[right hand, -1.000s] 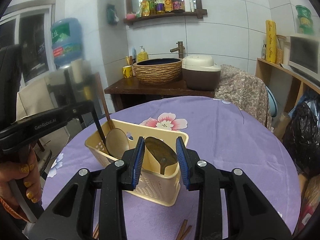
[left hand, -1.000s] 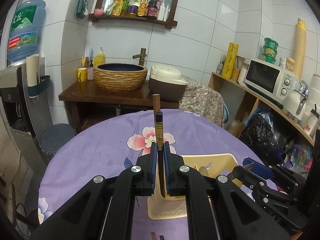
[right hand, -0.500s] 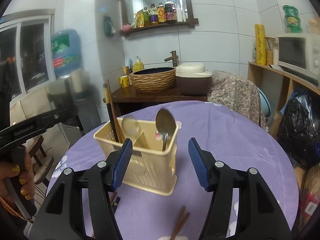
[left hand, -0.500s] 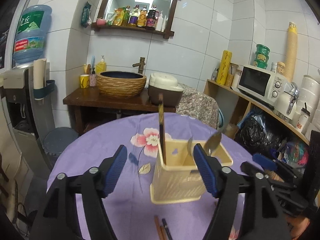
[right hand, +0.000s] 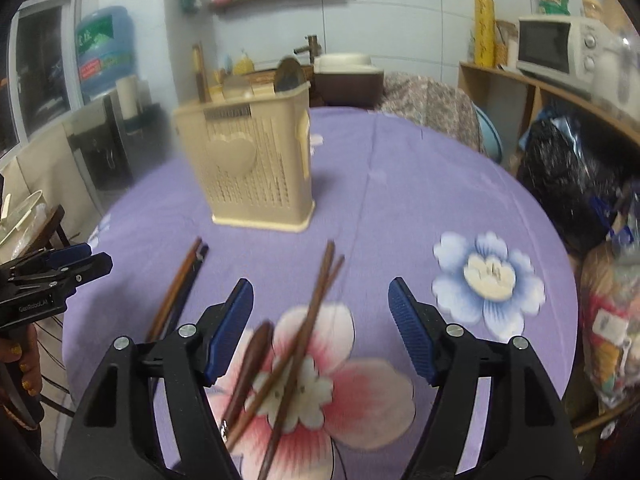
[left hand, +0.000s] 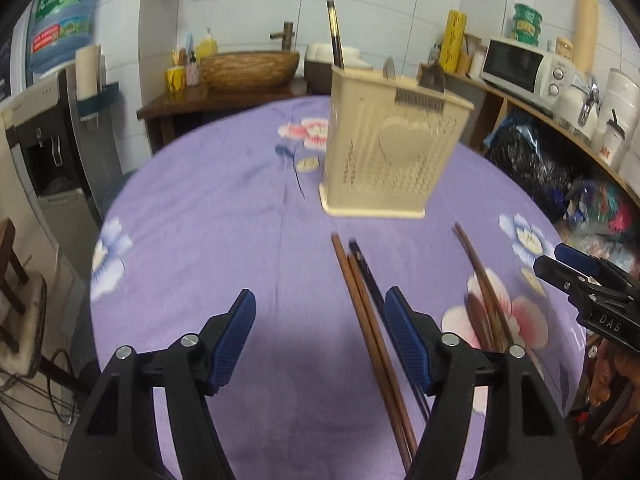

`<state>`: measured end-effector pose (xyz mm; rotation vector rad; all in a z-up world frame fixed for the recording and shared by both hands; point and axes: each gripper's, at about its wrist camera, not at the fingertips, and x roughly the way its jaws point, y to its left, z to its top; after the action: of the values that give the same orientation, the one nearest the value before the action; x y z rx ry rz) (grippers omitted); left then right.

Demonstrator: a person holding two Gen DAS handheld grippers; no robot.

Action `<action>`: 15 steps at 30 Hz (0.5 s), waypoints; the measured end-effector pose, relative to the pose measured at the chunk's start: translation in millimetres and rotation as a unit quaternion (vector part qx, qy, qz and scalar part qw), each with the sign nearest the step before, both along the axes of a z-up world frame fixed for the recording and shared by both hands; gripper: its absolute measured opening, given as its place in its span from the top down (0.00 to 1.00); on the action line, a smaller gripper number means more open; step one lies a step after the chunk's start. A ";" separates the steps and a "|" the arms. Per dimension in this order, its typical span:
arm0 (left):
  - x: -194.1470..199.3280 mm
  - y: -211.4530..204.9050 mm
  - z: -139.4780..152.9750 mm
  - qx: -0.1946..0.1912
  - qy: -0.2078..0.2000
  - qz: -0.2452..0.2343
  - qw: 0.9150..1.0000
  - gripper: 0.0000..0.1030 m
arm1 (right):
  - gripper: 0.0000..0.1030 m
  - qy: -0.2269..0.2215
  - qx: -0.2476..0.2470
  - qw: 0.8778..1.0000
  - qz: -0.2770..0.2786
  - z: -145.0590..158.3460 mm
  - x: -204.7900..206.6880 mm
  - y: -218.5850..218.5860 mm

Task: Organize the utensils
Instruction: 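Move both open grippers back over the remaining utensils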

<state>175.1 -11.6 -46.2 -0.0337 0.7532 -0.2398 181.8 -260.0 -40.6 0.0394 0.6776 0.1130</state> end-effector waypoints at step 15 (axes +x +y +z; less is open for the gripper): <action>-17.6 -24.6 -40.8 0.015 0.061 -0.030 0.998 0.57 | 0.32 0.029 0.013 0.999 0.006 -23.9 -21.4 7.6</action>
<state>157.5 -36.1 -86.9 0.0022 0.8808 -0.2850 160.4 -252.5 -64.5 0.0628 0.7344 0.1332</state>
